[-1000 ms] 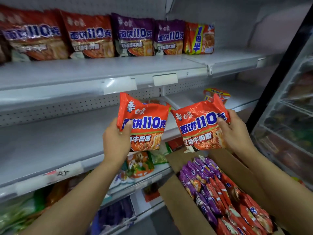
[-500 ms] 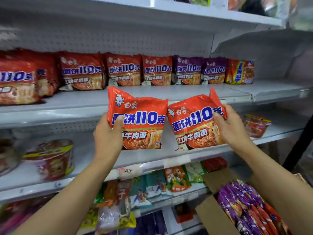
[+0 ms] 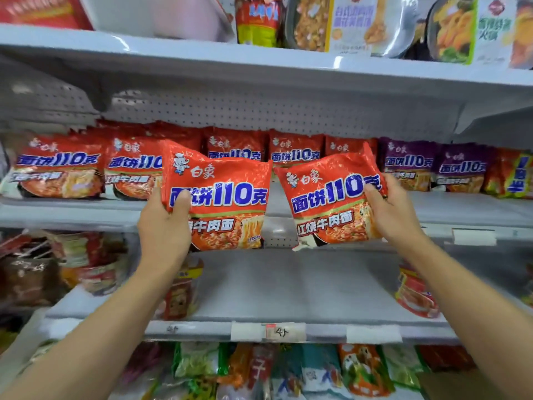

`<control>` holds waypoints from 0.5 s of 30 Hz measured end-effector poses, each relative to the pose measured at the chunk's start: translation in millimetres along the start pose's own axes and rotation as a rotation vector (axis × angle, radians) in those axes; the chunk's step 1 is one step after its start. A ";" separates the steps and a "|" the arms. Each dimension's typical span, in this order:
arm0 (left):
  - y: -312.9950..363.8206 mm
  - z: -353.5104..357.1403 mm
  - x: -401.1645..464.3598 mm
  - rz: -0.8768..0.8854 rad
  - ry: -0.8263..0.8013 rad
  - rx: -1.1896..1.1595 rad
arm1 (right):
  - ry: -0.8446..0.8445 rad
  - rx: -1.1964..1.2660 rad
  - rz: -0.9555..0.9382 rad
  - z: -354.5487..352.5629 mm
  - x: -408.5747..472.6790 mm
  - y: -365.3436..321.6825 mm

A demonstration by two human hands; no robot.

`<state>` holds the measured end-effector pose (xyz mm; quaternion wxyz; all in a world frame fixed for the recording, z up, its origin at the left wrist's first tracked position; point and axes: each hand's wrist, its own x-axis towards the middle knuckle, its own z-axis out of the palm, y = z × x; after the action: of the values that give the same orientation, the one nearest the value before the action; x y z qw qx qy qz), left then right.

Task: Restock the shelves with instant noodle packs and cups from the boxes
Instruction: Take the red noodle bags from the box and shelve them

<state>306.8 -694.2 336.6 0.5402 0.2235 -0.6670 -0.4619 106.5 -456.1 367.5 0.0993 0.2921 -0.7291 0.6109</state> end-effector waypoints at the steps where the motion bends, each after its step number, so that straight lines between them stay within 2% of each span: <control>1: -0.3 -6.0 6.9 -0.003 0.024 0.000 | -0.007 0.022 -0.011 9.9 11.0 -0.8; 9: -1.8 -29.8 52.0 0.011 0.203 0.040 | -0.036 0.134 -0.010 102.6 93.8 -3.4; 15: -10.8 -31.0 86.4 0.019 0.260 0.075 | -0.021 0.116 0.001 181.4 147.2 0.4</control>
<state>306.0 -779.8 371.5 0.6178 0.2952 -0.6101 -0.3986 25.6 -673.0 398.6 0.0744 0.3036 -0.6936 0.6490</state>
